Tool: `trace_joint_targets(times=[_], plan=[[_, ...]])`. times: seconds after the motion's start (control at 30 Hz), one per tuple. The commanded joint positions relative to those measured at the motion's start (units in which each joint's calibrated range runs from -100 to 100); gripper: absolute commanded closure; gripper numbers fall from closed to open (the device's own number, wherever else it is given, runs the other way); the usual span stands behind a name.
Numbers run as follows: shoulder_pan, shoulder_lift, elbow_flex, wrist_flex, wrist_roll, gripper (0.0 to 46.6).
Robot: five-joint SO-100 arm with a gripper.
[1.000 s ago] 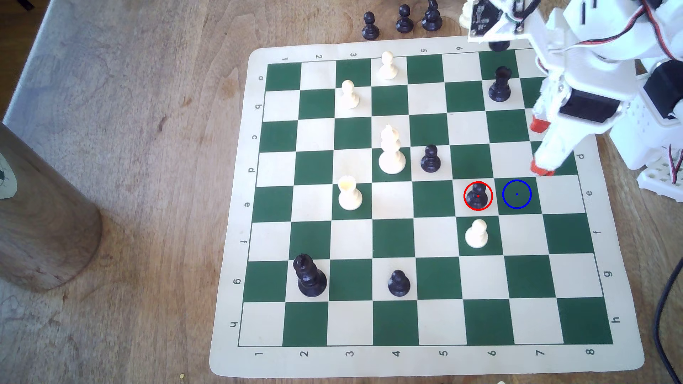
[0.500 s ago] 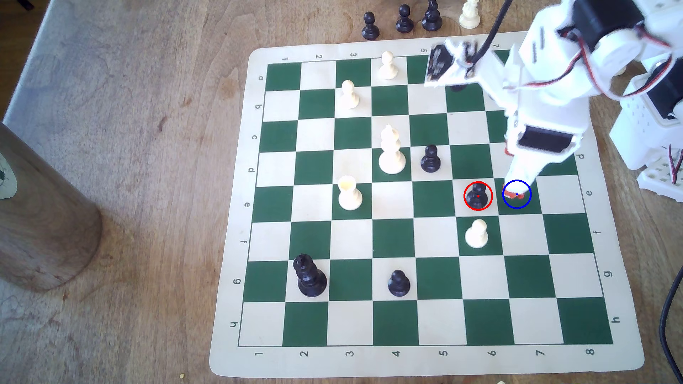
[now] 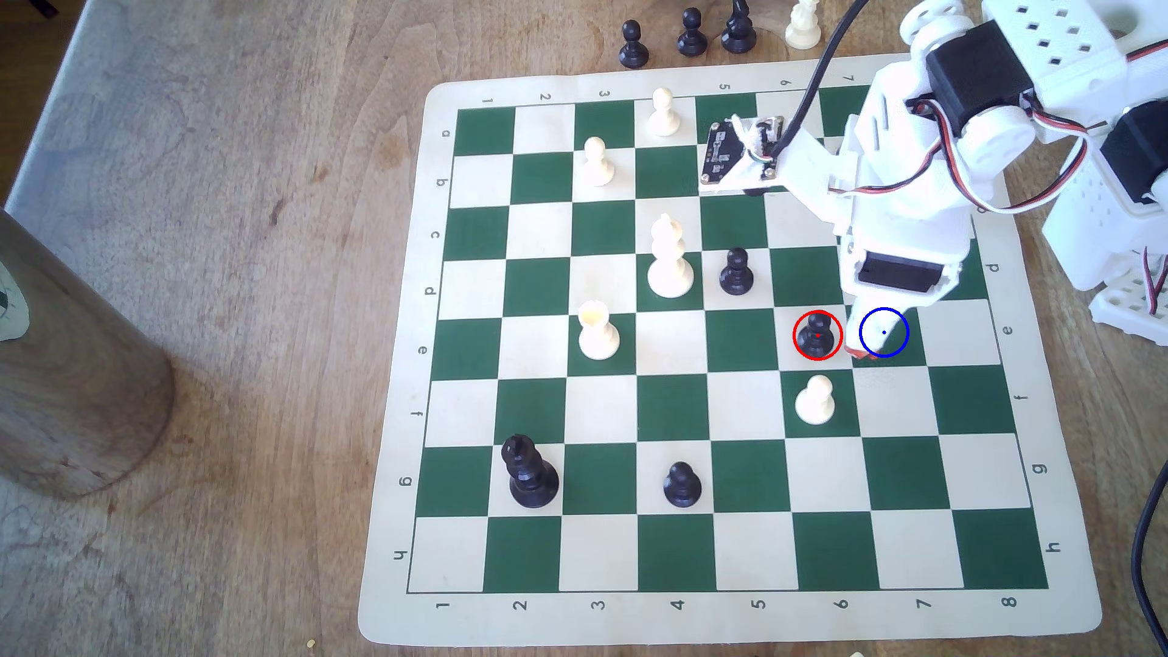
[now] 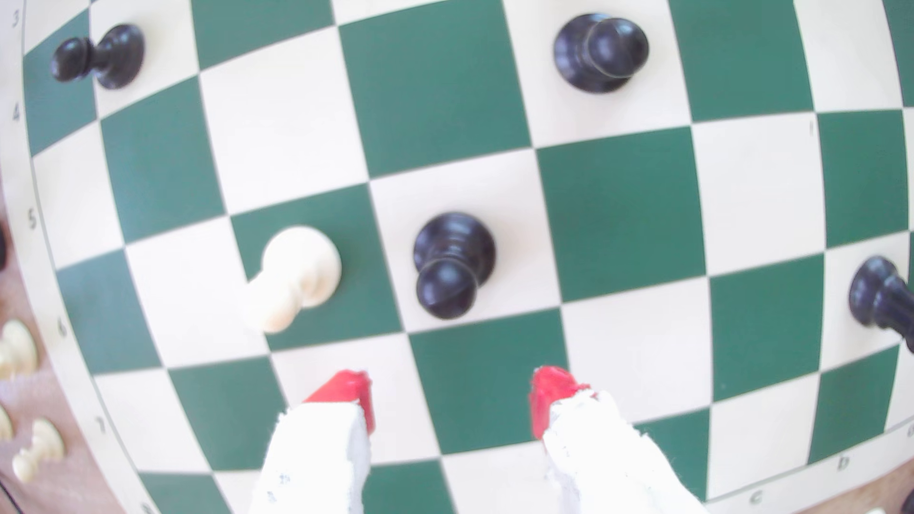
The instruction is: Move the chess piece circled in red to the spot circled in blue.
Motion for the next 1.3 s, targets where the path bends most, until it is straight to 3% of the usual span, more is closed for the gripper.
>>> trace_joint_targets(times=[0.0, 0.43, 1.0, 1.27], plan=[[0.48, 0.00, -0.25, -1.34, -0.54, 29.0], [1.18, 3.31, 1.93, -8.63, -1.51, 29.5], [0.87, 2.89, 2.02, -11.91, -2.49, 33.8], [0.32, 3.99, 2.11, -13.30, -2.88, 33.2]])
